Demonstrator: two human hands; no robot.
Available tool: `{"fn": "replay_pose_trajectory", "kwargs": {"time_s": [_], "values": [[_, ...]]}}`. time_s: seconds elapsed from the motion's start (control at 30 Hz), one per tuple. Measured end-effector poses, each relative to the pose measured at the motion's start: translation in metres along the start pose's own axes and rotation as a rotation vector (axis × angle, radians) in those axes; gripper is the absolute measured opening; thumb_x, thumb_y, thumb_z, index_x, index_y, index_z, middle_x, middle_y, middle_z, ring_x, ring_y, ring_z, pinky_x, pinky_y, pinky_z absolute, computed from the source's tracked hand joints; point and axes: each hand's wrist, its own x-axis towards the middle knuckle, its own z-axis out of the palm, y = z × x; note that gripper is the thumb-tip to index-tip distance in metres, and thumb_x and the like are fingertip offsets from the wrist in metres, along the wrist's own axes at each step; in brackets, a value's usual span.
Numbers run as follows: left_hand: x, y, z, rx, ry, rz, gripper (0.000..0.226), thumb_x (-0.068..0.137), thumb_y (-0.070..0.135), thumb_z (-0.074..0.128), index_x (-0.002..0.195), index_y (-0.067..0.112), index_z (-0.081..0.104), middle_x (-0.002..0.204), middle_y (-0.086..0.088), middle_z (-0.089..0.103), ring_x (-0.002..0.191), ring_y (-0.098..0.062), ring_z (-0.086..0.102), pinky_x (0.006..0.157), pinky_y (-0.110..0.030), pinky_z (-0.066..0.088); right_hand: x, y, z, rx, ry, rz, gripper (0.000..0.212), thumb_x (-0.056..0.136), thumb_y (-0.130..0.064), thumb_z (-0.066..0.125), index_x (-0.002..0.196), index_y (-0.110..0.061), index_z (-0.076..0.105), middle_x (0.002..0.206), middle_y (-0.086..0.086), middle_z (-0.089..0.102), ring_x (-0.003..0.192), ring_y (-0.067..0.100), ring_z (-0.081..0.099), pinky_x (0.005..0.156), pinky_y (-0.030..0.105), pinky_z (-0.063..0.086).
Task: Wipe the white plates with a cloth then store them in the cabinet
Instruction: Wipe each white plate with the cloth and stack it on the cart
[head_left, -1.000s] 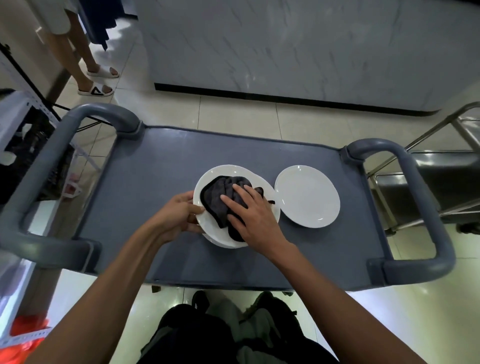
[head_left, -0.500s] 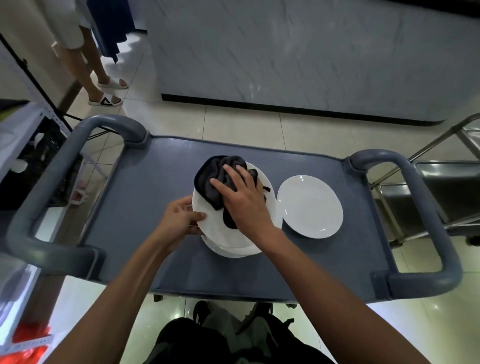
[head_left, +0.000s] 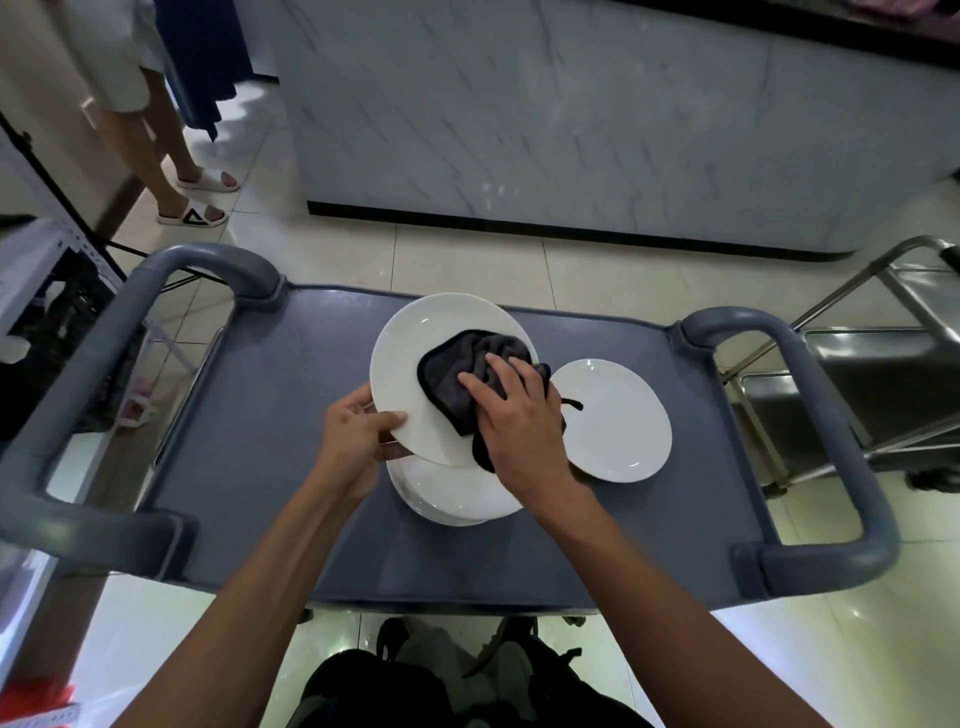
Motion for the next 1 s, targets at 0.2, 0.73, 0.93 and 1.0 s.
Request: {"fn": "replay_pose_trajectory", "kwargs": {"time_s": [0.2, 0.73, 0.93, 1.0], "values": [[0.008, 0.003, 0.004, 0.001, 0.005, 0.027, 0.034, 0.086, -0.016, 0.054, 0.102, 0.008, 0.071, 0.090, -0.012, 0.076, 0.076, -0.033, 0.071, 0.062, -0.040, 0.061, -0.032, -0.032, 0.009, 0.051, 0.014, 0.013, 0.044, 0.097, -0.023, 0.059, 0.140, -0.034, 0.056, 0.153, 0.004, 0.046, 0.140, 0.031, 0.041, 0.108, 0.053, 0.037], [0.005, 0.011, -0.005, 0.004, -0.112, -0.012, 0.036, 0.087, -0.014, 0.056, 0.114, 0.008, 0.068, 0.099, -0.013, 0.076, 0.081, -0.033, 0.072, 0.072, -0.050, 0.062, -0.005, 0.027, -0.007, 0.089, 0.193, 0.051, 0.069, 0.083, 0.010, 0.061, 0.141, -0.027, 0.056, 0.155, 0.010, 0.041, 0.142, 0.034, 0.033, 0.108, 0.056, 0.035], [0.000, 0.012, -0.004, 0.016, -0.194, -0.027, 0.039, 0.087, -0.015, 0.055, 0.119, 0.004, 0.066, 0.100, -0.015, 0.075, 0.080, -0.032, 0.073, 0.062, -0.040, 0.062, 0.021, 0.031, -0.026, 0.054, 0.159, 0.056, 0.068, 0.088, 0.009, 0.057, 0.144, -0.028, 0.052, 0.158, 0.010, 0.035, 0.145, 0.033, 0.027, 0.111, 0.056, 0.030], [0.000, 0.013, -0.006, 0.032, -0.206, -0.017, 0.039, 0.087, -0.015, 0.055, 0.119, 0.005, 0.066, 0.100, -0.015, 0.075, 0.079, -0.031, 0.073, 0.061, -0.040, 0.062, 0.024, 0.028, -0.026, 0.050, 0.172, 0.040, 0.068, 0.086, 0.010, 0.058, 0.143, -0.028, 0.053, 0.158, 0.010, 0.036, 0.145, 0.034, 0.028, 0.109, 0.056, 0.031]]}}
